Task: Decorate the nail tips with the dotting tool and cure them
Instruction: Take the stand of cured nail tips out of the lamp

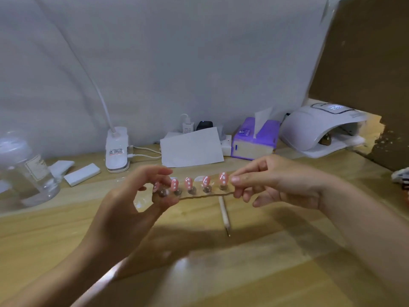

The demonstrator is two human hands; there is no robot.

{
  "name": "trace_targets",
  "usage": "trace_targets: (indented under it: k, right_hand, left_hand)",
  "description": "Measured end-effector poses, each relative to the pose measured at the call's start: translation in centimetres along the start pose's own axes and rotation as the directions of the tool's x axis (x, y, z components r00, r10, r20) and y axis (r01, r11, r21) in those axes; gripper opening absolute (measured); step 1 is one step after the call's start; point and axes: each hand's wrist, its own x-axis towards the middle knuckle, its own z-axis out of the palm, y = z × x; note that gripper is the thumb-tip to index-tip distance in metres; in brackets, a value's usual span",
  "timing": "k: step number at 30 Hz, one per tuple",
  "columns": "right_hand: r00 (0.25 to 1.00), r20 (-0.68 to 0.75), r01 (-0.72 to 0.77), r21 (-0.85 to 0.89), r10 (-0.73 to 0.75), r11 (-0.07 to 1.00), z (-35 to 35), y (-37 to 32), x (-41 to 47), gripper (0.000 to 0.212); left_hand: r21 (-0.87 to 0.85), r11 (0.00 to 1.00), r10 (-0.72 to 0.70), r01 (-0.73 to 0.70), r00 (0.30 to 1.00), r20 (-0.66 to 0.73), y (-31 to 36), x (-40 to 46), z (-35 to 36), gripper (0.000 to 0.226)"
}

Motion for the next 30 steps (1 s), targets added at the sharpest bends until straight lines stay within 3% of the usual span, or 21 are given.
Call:
trace_targets:
  k: [5,11,13,15,17,18,20,22,24,28,30]
  right_hand:
    - [0.998,0.062,0.004,0.018,-0.005,1.000,-2.1,-0.7,-1.2,0.021]
    - [0.968,-0.251,0.100,0.272,-0.030,0.957,-5.9,-0.8,-3.4,0.012]
    - [0.918,-0.396,0.174,0.358,-0.019,0.917,-7.0,-0.4,-3.9,0.018]
    - [0.854,-0.520,0.254,0.427,0.006,0.868,-7.9,0.3,-4.0,0.023]
    - [0.790,-0.613,0.326,0.446,0.019,0.834,-8.4,1.1,-3.7,0.017]
    - [0.759,-0.651,0.350,0.432,0.019,0.831,-8.5,1.5,-3.6,0.014]
    - [0.693,-0.721,0.382,0.373,0.005,0.846,-8.7,2.4,-3.2,0.013]
    - [0.637,-0.771,0.402,0.330,-0.002,0.854,-9.1,3.3,-3.0,0.014]
    - [0.612,-0.791,0.413,0.317,-0.002,0.854,-9.5,4.2,-2.7,0.016]
    - [0.576,-0.817,0.368,0.277,0.015,0.888,-10.6,5.8,-2.4,0.019]
    - [0.477,-0.877,0.316,0.237,0.063,0.919,-11.8,6.7,-2.0,0.016]
  left_hand:
    - [-0.006,0.999,0.052,-0.052,0.998,0.026,1.8,2.3,0.3,0.039]
    - [-0.335,0.941,-0.091,0.053,0.991,-0.097,4.8,7.4,4.6,0.047]
    - [-0.514,0.830,-0.264,0.215,0.964,-0.024,6.4,8.2,7.3,0.045]
    - [-0.608,0.672,-0.404,0.423,0.897,0.179,7.9,8.8,10.6,0.025]
    - [-0.610,0.540,-0.431,0.580,0.813,0.391,9.5,9.5,13.8,0.010]
    - [-0.627,0.472,-0.419,0.620,0.783,0.459,10.3,9.9,15.2,0.014]
    - [-0.678,0.376,-0.392,0.632,0.771,0.501,11.4,10.7,17.3,0.025]
    - [-0.686,0.373,-0.387,0.625,0.777,0.497,11.9,11.0,19.1,0.026]
    - [-0.683,0.357,-0.400,0.637,0.765,0.504,11.8,11.0,20.4,0.021]
    - [-0.708,0.233,-0.434,0.667,0.723,0.538,11.5,11.2,22.2,0.018]
    - [-0.709,0.219,-0.458,0.670,0.713,0.532,11.3,11.4,22.9,0.020]
